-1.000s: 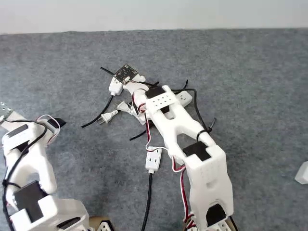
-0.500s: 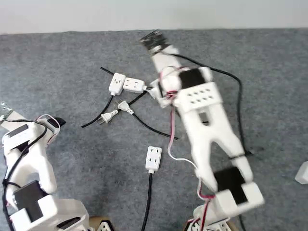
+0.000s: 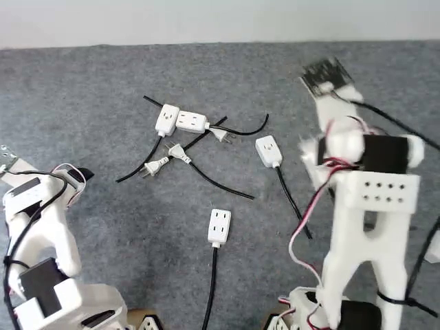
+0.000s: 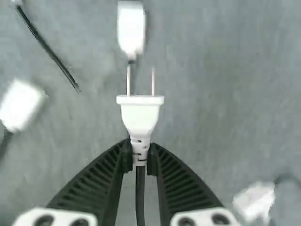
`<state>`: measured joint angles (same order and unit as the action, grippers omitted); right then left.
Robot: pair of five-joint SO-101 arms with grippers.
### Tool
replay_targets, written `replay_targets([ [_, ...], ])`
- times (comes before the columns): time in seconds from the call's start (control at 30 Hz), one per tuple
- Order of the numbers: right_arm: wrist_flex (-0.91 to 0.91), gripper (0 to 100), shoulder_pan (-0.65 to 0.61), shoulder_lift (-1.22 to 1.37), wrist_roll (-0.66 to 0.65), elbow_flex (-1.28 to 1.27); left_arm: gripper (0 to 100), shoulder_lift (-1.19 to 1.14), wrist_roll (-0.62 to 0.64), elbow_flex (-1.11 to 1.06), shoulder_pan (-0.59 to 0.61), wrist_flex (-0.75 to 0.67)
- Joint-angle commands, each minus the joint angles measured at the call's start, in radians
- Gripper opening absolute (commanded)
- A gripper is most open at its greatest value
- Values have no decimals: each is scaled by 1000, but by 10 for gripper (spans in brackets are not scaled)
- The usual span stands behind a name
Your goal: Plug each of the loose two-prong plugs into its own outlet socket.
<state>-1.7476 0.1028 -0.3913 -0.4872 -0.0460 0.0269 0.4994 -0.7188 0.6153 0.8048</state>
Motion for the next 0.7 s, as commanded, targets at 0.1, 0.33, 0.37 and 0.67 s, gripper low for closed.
replay_targets([
  [0.1,226,9,143,-36,-78,-387,367,5,6,45,-8,-17],
  [0.33,704,9,294,-25,-78,-724,367,5,6,45,-8,-17],
  [0.37,754,9,312,-25,-83,-770,367,5,6,45,-8,-17],
  [0.67,885,62,395,-25,-224,-951,367,5,6,45,-9,-17],
])
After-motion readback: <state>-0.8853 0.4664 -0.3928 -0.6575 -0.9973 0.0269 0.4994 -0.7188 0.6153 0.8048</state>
